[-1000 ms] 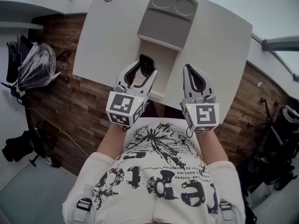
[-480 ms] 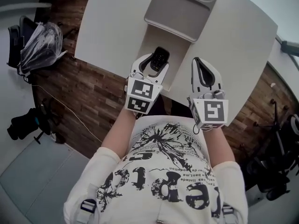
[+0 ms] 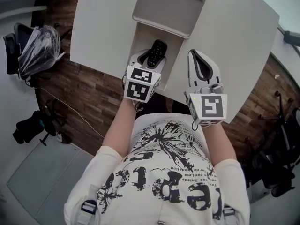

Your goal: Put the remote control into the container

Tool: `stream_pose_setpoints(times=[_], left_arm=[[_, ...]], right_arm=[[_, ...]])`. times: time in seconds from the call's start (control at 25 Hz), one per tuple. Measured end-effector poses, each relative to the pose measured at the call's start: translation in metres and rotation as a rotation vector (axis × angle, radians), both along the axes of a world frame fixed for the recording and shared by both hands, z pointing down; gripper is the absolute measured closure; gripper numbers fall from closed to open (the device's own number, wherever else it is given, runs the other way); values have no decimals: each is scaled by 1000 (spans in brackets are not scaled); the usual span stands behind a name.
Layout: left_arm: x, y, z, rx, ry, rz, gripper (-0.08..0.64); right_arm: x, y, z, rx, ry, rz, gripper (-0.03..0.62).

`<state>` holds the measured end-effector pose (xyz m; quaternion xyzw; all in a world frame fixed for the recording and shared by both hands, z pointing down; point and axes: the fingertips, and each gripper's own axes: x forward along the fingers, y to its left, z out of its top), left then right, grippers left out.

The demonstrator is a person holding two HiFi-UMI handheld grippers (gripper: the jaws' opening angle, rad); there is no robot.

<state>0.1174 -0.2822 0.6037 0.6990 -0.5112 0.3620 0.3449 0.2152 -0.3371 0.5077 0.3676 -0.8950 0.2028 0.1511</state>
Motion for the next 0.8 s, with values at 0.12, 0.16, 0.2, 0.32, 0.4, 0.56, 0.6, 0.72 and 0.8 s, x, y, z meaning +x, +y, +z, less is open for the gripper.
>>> stream_pose_setpoints(times=[0.12,0.16,0.2,0.32,0.4,0.56,0.6,0.72,0.8], left_arm=[[-1,-3,1,-20,-9,6,328],[-2,-4,2,-24,-11,8,328],[-2,-4,3,-27,-13,8,328],[-4,-5,5,-29,-20,6,328],[-5,-5,6,-28,-18,1,328],[-5,-7,9,-45,-16,-7,328],[-4,-7,9,-48,-27,-1,328],[-2,-7,10,-44,-54,17,328],[-2,-7,11,-41,-46,16,328]], right_arm=[[11,-3,6,-18,20,16,591],[14,-5,7,-16,17,27,591],[17,-7,8,-16,19,38,591],[20,-9,9,-14,18,45,591],[19,-8,9,-10,17,38,591],[19,-7,9,-7,21,28,591],[19,-6,9,-6,22,28,591],[20,-5,7,-1,24,33,591],[22,-3,5,3,27,37,591]])
